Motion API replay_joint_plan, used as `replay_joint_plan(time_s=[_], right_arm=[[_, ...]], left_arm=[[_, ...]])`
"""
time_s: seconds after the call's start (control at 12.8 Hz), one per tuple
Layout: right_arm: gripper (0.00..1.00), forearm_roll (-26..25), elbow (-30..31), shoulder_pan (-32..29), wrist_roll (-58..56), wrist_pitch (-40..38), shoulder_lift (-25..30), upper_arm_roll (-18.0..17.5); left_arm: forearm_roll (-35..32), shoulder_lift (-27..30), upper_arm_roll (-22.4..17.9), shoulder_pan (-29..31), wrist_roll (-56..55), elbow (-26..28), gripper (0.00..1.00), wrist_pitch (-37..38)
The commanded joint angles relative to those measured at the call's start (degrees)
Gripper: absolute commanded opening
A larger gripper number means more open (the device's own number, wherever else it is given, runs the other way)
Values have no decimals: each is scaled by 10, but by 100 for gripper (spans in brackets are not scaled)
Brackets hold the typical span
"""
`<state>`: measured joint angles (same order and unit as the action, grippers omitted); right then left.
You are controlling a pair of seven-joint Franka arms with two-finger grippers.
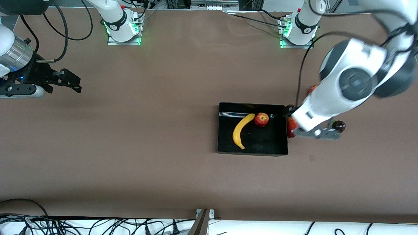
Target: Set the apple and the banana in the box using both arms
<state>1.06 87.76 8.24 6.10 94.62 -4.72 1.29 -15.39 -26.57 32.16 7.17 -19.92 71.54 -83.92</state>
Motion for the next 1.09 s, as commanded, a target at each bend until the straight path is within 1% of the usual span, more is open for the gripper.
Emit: replay_joint_plan(time_s=[0.0,0.08,0.16,0.23,0.39,0.47,0.55,0.78,1.01], right_arm=[[100,-6,-7,-6,-3,-2,-1,-4],[100,-6,-7,-6,-3,-1,-1,-4],[100,-6,-7,-6,-3,-1,-1,-4],[100,-6,-7,-6,-3,-1,-1,-4],[100,-6,-7,-6,-3,-1,-1,-4],[100,-6,-7,-6,-3,-1,-1,-4],[100,-6,-7,-6,-3,-1,-1,-4],[100,-6,-7,-6,-3,-1,-1,-4],[100,-6,-7,-6,-3,-1,-1,-4]], left_arm=[[39,44,-69,-17,2,-18,100,32],[88,76,-145,-50,25,4,100,26],[132,111,-240,-94,67,36,100,9],[157,146,-296,-110,103,80,100,-21],[155,220,-308,-108,128,180,100,-86],[154,244,-308,-108,124,213,100,-103],[154,254,-308,-108,121,230,100,-105],[153,248,-308,-107,127,229,100,-99],[153,238,-307,-108,127,210,100,-80]])
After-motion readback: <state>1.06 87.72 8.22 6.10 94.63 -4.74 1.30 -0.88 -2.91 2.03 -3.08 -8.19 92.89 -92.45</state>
